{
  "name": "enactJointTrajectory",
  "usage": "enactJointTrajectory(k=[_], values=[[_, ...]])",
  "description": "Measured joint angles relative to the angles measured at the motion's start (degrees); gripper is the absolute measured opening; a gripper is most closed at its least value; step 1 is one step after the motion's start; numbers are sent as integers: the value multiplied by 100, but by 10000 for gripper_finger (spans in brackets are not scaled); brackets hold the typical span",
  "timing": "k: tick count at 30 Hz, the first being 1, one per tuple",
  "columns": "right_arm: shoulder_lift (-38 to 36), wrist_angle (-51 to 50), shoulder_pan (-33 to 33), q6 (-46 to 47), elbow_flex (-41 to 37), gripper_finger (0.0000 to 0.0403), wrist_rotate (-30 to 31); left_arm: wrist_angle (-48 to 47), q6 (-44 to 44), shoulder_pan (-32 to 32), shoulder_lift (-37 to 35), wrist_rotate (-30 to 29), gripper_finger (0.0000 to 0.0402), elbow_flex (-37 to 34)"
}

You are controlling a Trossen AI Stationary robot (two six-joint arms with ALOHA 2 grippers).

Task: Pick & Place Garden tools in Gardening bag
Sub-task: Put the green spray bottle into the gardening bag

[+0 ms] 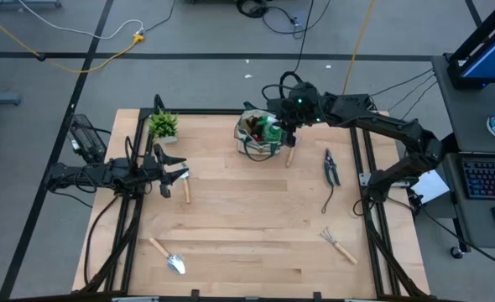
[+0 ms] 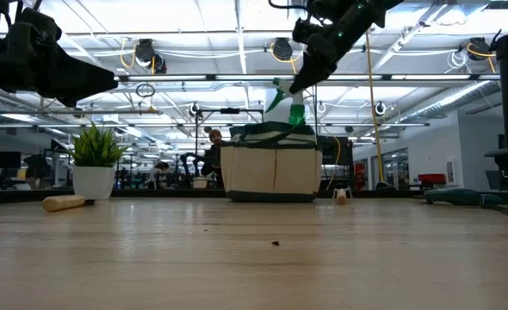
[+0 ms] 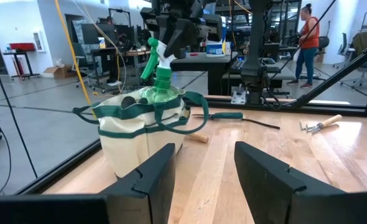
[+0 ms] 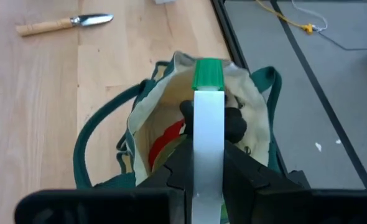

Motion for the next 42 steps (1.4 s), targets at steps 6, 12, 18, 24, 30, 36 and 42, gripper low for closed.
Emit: enactJointTrajectory(k=[6, 12, 18, 24, 30, 36, 42], values=[[182, -51, 0, 0, 7, 45, -21, 0, -2, 2, 1, 2, 170, 0], [422, -51, 15, -2, 9, 45, -24, 0, -13, -1, -1, 1, 170, 0], [608, -71, 103, 22, 10, 45, 21, 0, -21, 0, 0, 1, 170, 0], [676, -115, 184, 257, 9, 46, 13, -9, -37, -1, -1, 2, 170, 0], [678, -153, 187, 312, 5, 68, -34, -11, -44, -1, -1, 2, 170, 0], [713, -216, 193, 326, -19, 99, -14, -13, -55, -1, 1, 2, 170, 0], [700, -165, 193, 321, -19, 118, 417, -15, -47, 0, 0, 2, 170, 0]])
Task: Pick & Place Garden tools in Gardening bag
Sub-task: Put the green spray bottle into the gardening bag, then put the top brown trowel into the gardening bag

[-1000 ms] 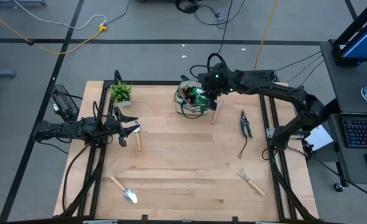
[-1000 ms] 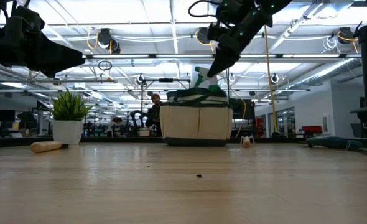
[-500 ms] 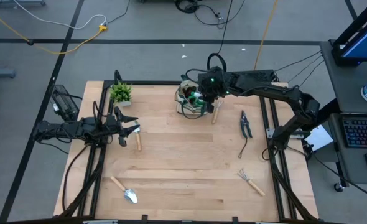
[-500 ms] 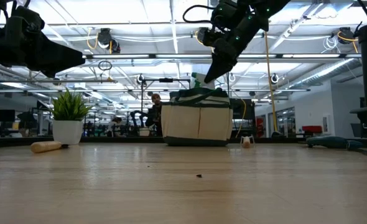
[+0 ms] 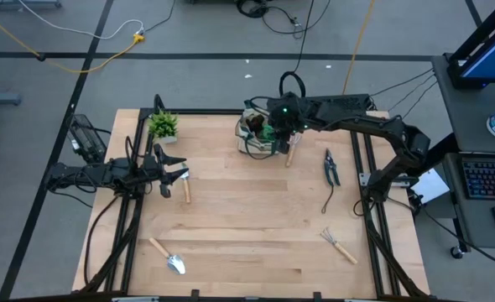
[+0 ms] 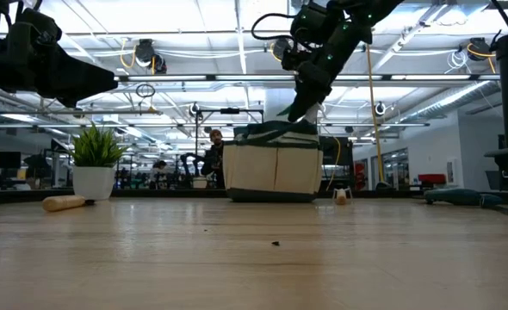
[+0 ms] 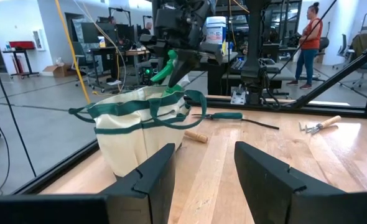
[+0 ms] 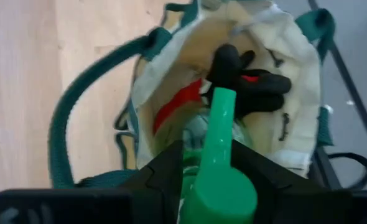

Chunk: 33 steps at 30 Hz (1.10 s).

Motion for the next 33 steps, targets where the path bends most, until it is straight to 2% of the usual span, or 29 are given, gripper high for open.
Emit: enactJointTrajectory(k=[18, 33], values=[[-186, 463, -5, -38, 8, 130, 50, -2, 30, 0, 0, 0, 170, 0], [-225, 1257, -5, -43, 15, 169, 131, -4, 29, -1, -1, 0, 170, 0]])
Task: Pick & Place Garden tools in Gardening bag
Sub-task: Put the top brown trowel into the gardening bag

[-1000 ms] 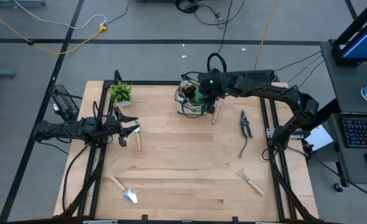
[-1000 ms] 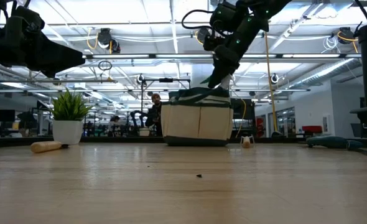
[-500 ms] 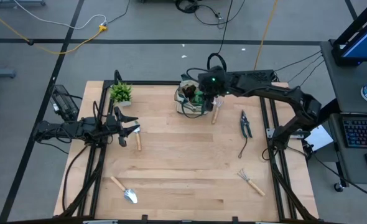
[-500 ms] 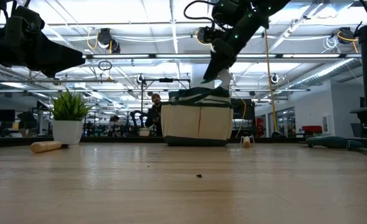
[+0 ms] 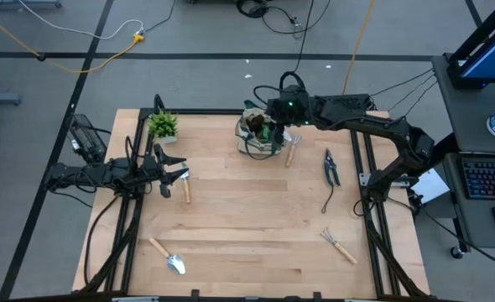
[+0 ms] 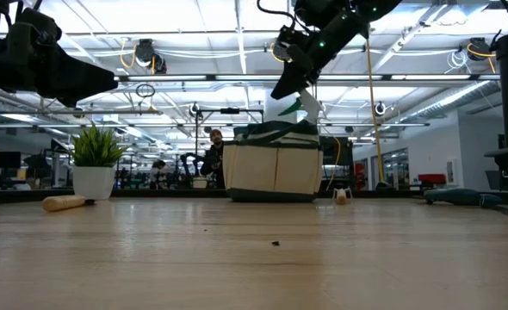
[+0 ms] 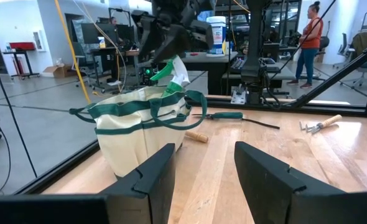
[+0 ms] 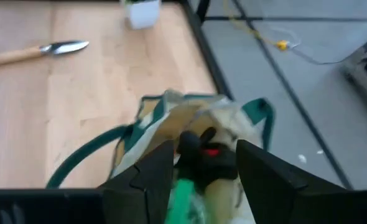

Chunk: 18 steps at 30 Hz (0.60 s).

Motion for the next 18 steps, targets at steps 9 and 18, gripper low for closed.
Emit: enactJointTrajectory(k=[9, 18], values=[[-52, 303, -2, -34, 0, 169, 200, 2, 3, 2, -1, 0, 170, 0], [-96, 632, -2, 10, 0, 169, 197, 2, 3, 2, 2, 0, 170, 0]])
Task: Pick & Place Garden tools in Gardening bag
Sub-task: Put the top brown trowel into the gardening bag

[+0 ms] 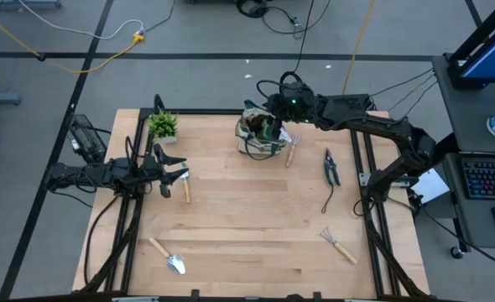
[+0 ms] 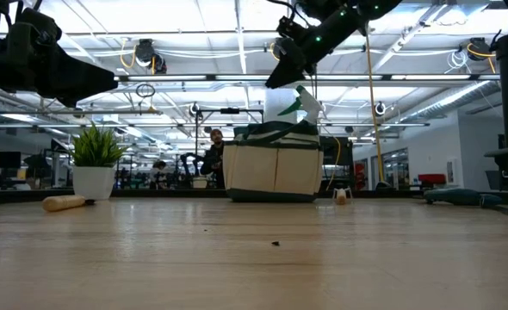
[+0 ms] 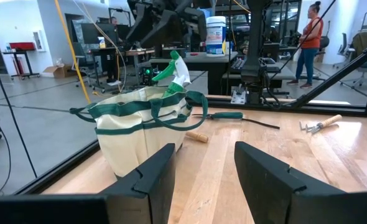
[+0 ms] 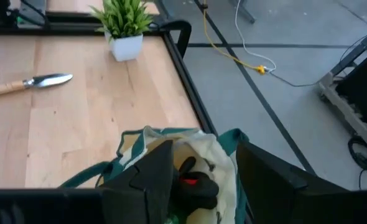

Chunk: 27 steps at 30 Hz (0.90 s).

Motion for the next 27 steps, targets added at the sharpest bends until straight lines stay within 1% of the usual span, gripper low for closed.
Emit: enactJointTrajectory(k=[14, 21, 27], values=[[-2, 596, 0, 186, 0, 170, -2, 0, -42, 0, 0, 0, 170, 0], [-6, 658, 0, 439, 0, 171, -24, 2, -42, -1, -1, 0, 170, 0], [-203, 592, -4, 595, -2, 163, -42, 7, -42, -2, -1, 0, 170, -1]])
